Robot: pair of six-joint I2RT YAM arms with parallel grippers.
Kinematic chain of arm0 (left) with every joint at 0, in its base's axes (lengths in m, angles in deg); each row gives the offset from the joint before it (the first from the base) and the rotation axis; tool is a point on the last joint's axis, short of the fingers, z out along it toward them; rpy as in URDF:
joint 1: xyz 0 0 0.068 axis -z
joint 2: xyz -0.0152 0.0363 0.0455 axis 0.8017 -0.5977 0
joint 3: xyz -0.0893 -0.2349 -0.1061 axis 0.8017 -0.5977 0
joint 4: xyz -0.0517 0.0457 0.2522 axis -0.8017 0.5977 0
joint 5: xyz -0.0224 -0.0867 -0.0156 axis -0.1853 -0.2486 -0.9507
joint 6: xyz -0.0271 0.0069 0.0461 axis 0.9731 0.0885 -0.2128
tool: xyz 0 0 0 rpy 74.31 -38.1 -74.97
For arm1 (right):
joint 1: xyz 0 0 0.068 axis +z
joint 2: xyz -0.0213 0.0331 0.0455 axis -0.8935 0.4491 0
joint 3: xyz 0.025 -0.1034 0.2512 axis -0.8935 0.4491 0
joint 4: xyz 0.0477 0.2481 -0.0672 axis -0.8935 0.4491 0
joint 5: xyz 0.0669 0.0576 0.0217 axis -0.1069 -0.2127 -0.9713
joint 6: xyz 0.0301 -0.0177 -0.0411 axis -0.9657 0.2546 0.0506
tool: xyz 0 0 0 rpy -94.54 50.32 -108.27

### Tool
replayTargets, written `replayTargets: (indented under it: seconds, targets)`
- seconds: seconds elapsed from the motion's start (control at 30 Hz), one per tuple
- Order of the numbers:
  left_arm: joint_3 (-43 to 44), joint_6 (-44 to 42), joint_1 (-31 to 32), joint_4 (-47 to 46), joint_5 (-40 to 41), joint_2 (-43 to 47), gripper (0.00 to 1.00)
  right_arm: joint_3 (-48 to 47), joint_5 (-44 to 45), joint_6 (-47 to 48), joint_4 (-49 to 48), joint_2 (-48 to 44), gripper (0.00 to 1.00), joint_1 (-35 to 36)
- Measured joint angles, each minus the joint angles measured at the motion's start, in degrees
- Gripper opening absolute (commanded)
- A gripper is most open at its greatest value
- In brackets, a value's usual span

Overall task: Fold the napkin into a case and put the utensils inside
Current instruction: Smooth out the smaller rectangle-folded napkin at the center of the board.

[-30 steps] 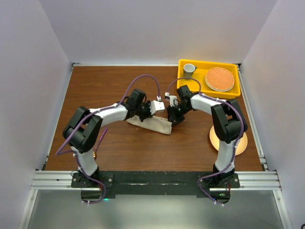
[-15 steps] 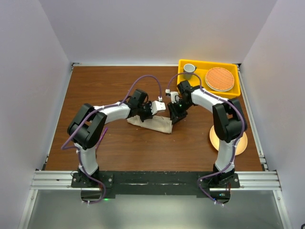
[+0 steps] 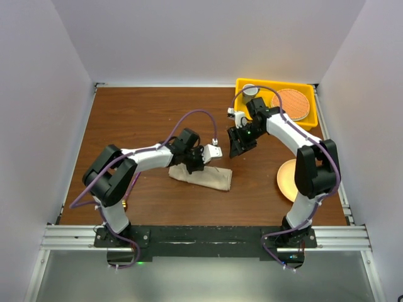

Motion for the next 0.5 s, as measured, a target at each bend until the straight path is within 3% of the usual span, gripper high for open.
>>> replayTargets:
  seconds: [0.23,0.5]
  targets:
    - [-2.58,9.99,2.56,1.11,-0.39,2.34,0.0,2.1,-4.59,-0.61,0.11,-2.47,0.54,0.04]
    - [-3.48,18.86,1.03,0.07,-2.08,2.43,0.0,10.21,-8.17,-2.86,-1.31,-4.81,0.66,0.76]
